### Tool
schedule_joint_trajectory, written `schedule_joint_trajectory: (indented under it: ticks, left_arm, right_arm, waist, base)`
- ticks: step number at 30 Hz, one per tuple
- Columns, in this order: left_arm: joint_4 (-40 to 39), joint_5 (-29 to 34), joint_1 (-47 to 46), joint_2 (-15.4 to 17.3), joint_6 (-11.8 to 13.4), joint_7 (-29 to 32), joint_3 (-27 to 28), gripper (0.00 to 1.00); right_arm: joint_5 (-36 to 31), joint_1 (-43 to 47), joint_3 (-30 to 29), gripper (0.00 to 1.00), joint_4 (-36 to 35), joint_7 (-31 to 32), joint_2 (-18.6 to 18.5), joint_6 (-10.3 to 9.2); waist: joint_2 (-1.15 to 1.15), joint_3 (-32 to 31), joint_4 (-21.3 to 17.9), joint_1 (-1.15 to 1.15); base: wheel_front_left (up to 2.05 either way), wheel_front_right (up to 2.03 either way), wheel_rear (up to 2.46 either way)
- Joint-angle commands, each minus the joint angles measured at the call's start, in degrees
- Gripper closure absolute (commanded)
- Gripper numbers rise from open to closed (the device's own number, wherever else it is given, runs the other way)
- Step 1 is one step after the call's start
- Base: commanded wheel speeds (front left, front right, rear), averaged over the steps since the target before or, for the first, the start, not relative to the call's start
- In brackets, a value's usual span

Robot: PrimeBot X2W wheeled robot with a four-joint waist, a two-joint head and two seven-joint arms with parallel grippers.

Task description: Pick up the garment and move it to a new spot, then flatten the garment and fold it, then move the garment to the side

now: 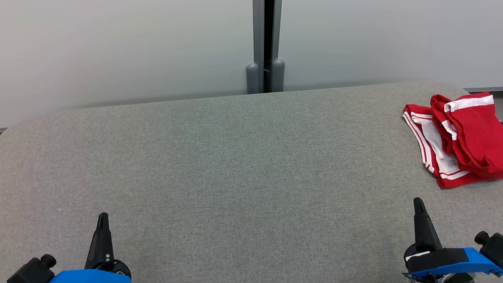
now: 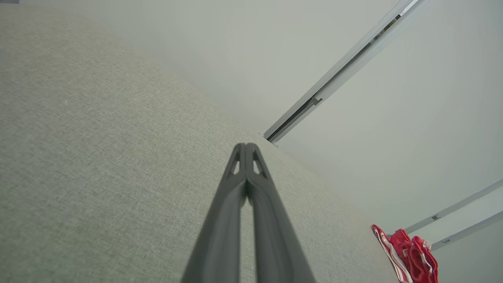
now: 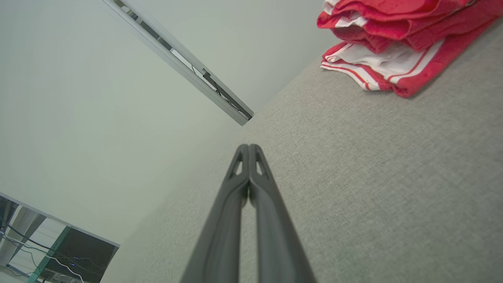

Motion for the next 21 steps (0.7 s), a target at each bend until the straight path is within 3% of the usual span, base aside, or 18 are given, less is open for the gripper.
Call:
schedule_joint_trajectory:
  ticks: [1, 21]
  left_arm:
    - [-0.5, -1.7, -1.6, 0.5, -0.2, 0.3, 0.5, 1.0]
    - [0.1, -16.1, -2.5, 0.6, -0.7, 4.0, 1.2, 1.0]
  right_arm:
    - [1.7, -1.5, -0.3, 1.0, -0.5, 0.3, 0.1, 0.0]
    - [15.9, -2.4, -1.2, 1.0, 0.2, 4.0, 0.3, 0.0]
  waist:
    - [0.0, 0.0, 0.0, 0.0]
    - [0.0, -0.3, 0.4, 0.0]
  base:
    - [0.0, 0.0, 0.0]
    - [0.0, 0.0, 0.0]
